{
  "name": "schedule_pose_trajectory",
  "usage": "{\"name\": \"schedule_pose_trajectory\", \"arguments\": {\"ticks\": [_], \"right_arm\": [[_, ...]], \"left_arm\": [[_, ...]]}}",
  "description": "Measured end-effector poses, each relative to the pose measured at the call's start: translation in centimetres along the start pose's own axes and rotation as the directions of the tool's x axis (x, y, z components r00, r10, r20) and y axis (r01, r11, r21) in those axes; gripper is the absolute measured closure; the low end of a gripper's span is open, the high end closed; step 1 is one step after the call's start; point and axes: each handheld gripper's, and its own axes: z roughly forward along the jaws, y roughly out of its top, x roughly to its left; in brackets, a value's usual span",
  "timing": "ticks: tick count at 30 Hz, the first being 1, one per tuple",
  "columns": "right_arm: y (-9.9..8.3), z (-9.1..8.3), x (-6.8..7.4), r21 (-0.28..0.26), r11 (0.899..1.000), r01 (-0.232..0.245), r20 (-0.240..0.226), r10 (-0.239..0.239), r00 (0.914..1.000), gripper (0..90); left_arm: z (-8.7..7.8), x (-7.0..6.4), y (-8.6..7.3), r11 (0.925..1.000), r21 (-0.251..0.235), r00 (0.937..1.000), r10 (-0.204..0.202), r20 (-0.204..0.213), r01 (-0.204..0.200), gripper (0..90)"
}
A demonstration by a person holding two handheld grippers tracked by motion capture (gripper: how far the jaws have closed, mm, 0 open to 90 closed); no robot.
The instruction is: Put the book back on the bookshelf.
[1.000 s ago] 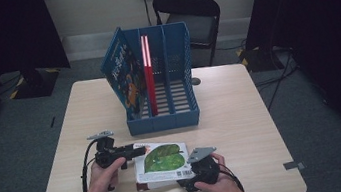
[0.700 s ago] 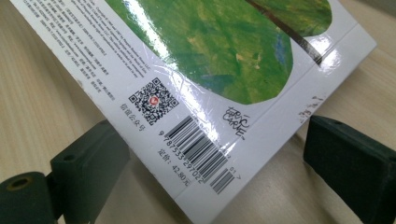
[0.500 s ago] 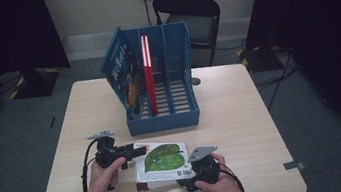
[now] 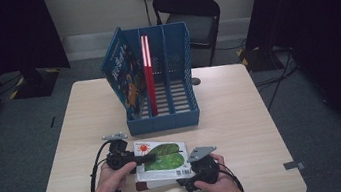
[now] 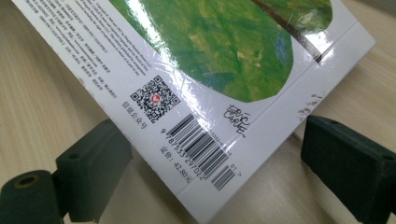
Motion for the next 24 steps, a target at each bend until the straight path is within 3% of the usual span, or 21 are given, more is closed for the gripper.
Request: {"name": "schedule_pose_trajectory", "arguments": {"ticks": [5,11,22,24], "right_arm": [[0.0,0.0,0.0,0.006,1.000,0.006,-0.002,-0.006,1.0000,8.3],[0.0,-0.3,-0.1,0.020,1.000,0.019,-0.012,-0.018,0.9998,11.1],[0.1,-1.1,-0.1,0.003,1.000,0.009,-0.064,-0.008,0.9979,13.9],[0.1,-1.2,-0.2,-0.002,1.000,0.004,-0.065,-0.005,0.9979,13.9]], "left_arm": [[0.0,0.2,0.1,1.0000,0.005,0.9995,-0.005,0.032,0.004,60.1],[0.0,0.4,0.1,0.9999,0.016,0.9995,-0.006,0.031,0.005,60.9],[-0.1,0.1,0.0,0.9982,0.010,0.9980,0.059,0.024,-0.059,61.1],[-0.2,-0.1,0.0,0.9962,0.008,0.9960,0.086,0.023,-0.086,61.2]]}}
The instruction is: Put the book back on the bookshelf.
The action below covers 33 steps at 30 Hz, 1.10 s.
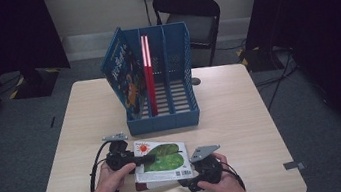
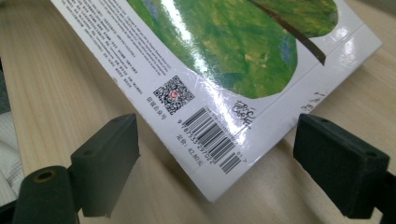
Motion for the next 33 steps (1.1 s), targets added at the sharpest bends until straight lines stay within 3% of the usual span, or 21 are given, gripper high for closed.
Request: {"name": "schedule_pose_trajectory", "arguments": {"ticks": [5,12,20,27,33], "right_arm": [[0.1,-0.3,-0.3,-0.021,1.000,-0.013,-0.011,0.013,0.9999,13.5],[0.3,-0.6,-0.7,-0.043,0.999,-0.024,-0.002,0.024,0.9997,13.6],[0.6,-0.4,-1.0,-0.050,0.998,-0.035,0.002,0.035,0.9994,12.0],[1.4,-0.2,-2.0,-0.077,0.996,-0.048,-0.024,0.046,0.9986,11.7],[1.9,0.0,-2.1,-0.079,0.996,-0.043,-0.048,0.039,0.9981,12.5]], "left_arm": [[-0.3,-0.7,-0.1,0.9982,-0.001,0.9982,0.059,0.012,-0.059,62.5],[-0.6,-1.3,-0.2,0.9944,0.001,0.9942,0.105,0.020,-0.105,64.3],[-0.8,-2.2,-0.1,0.9827,0.003,0.9826,0.185,0.009,-0.185,65.1],[-0.9,-2.6,-0.2,0.9774,0.002,0.9772,0.212,0.021,-0.212,66.5],[-1.1,-3.1,-0.2,0.9683,0.010,0.9679,0.249,0.035,-0.249,68.2]]}}
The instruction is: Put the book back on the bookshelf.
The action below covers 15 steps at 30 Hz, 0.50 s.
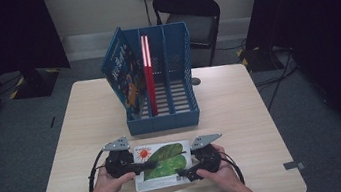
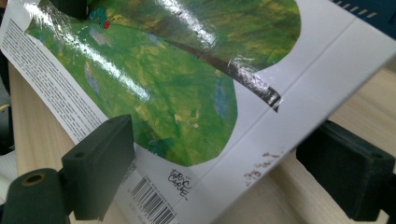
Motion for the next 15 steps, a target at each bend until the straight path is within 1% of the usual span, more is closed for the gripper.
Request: {"name": "schedule_pose_trajectory", "arguments": {"ticks": [1,3,4,6,10,12,14,15], "right_arm": [[0.0,-0.1,0.0,-0.008,1.000,0.000,-0.002,0.000,1.0000,13.9],[0.1,-0.4,0.0,-0.015,1.000,0.009,-0.003,-0.009,1.0000,17.3],[0.1,-0.6,-0.1,-0.023,1.000,0.006,-0.003,-0.006,1.0000,19.7],[0.1,-1.0,-0.1,-0.039,0.999,0.009,0.016,-0.009,0.9998,23.0],[0.2,-1.9,-0.2,-0.071,0.997,0.010,0.026,-0.008,0.9996,27.8],[0.3,-2.4,-0.2,-0.090,0.996,0.012,0.032,-0.009,0.9994,29.3],[0.4,-2.8,0.1,-0.104,0.994,0.022,0.057,-0.016,0.9982,31.8],[0.4,-2.8,0.2,-0.106,0.994,0.025,0.061,-0.019,0.9980,32.4]], "left_arm": [[0.0,-0.1,0.0,1.0000,0.002,1.0000,0.008,0.000,-0.008,68.7],[-0.1,-0.3,0.0,0.9999,-0.002,1.0000,0.010,-0.001,-0.010,69.4],[0.0,-0.3,0.0,1.0000,-0.005,1.0000,0.007,-0.005,-0.007,69.7],[0.1,-0.5,0.0,0.9998,-0.014,0.9998,0.013,-0.012,-0.013,70.9],[0.2,-0.9,0.2,0.9991,-0.018,0.9988,0.038,-0.031,-0.038,72.5],[0.2,-0.9,0.2,0.9989,-0.020,0.9982,0.041,-0.043,-0.041,73.1],[0.1,-0.8,0.2,0.9989,-0.021,0.9978,0.041,-0.051,-0.042,73.3],[0.1,-0.7,0.2,0.9991,-0.019,0.9976,0.037,-0.058,-0.038,73.3]]}}
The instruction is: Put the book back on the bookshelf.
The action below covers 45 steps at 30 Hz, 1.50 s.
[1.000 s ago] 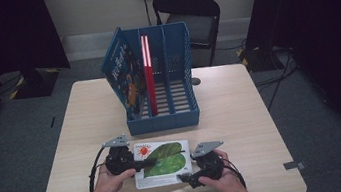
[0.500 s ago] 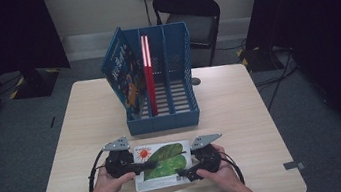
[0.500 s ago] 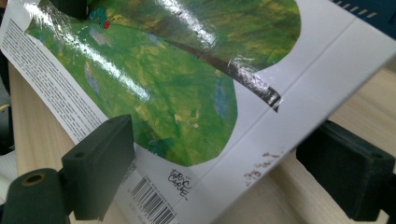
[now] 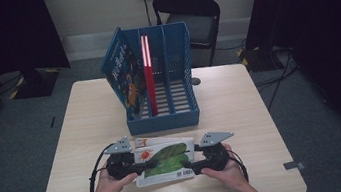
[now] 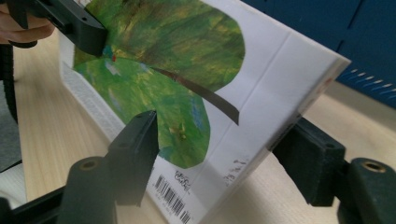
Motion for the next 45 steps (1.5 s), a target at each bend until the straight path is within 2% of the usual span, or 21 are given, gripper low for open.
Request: {"name": "schedule_pose_trajectory", "arguments": {"ticks": [10,13,15,17,26,31,36,40,43,45], "right_arm": [[0.1,-0.8,0.3,-0.035,0.999,0.017,0.005,-0.017,0.9998,37.3],[0.3,-1.3,0.7,-0.061,0.998,0.030,0.006,-0.030,0.9995,38.6],[0.4,-1.6,0.8,-0.079,0.996,0.043,0.022,-0.041,0.9989,39.5],[0.5,-1.7,0.6,-0.082,0.996,0.042,0.020,-0.040,0.9990,41.9],[0.4,-1.8,0.6,-0.077,0.995,0.059,0.021,-0.058,0.9981,44.5],[0.6,-1.8,0.7,-0.070,0.995,0.077,0.019,-0.076,0.9969,48.8],[0.7,-1.5,1.2,-0.062,0.992,0.108,0.011,-0.107,0.9942,52.5],[0.8,-1.3,1.2,-0.063,0.992,0.107,0.006,-0.106,0.9943,53.6],[0.8,-1.1,1.2,-0.059,0.992,0.108,0.004,-0.108,0.9942,55.4],[0.9,-1.1,1.1,-0.059,0.992,0.109,0.003,-0.109,0.9941,57.9]], "left_arm": [[0.1,0.1,-0.2,0.9988,0.036,0.9987,0.034,-0.039,-0.033,69.7],[0.6,-0.1,-0.5,0.9934,0.085,0.9937,0.082,-0.076,-0.076,69.5],[0.7,0.0,-0.5,0.9953,0.074,0.9949,0.068,-0.074,-0.063,68.9],[0.8,0.1,-0.5,0.9954,0.070,0.9936,0.071,-0.088,-0.065,67.1],[0.1,0.8,-0.9,0.9984,0.052,0.9927,0.027,-0.118,-0.021,59.7],[-0.5,1.7,-1.3,0.9982,0.060,0.9872,0.005,-0.159,0.005,55.5],[-1.0,2.5,-1.5,0.9979,0.051,0.9831,-0.029,-0.181,0.039,50.5],[-1.3,3.1,-1.7,0.9965,0.043,0.9794,-0.062,-0.192,0.072,48.7],[-1.4,3.2,-1.7,0.9963,0.034,0.9757,-0.070,-0.208,0.079,44.7],[-1.6,3.3,-1.7,0.9943,0.034,0.9726,-0.091,-0.214,0.101,40.8]]}}
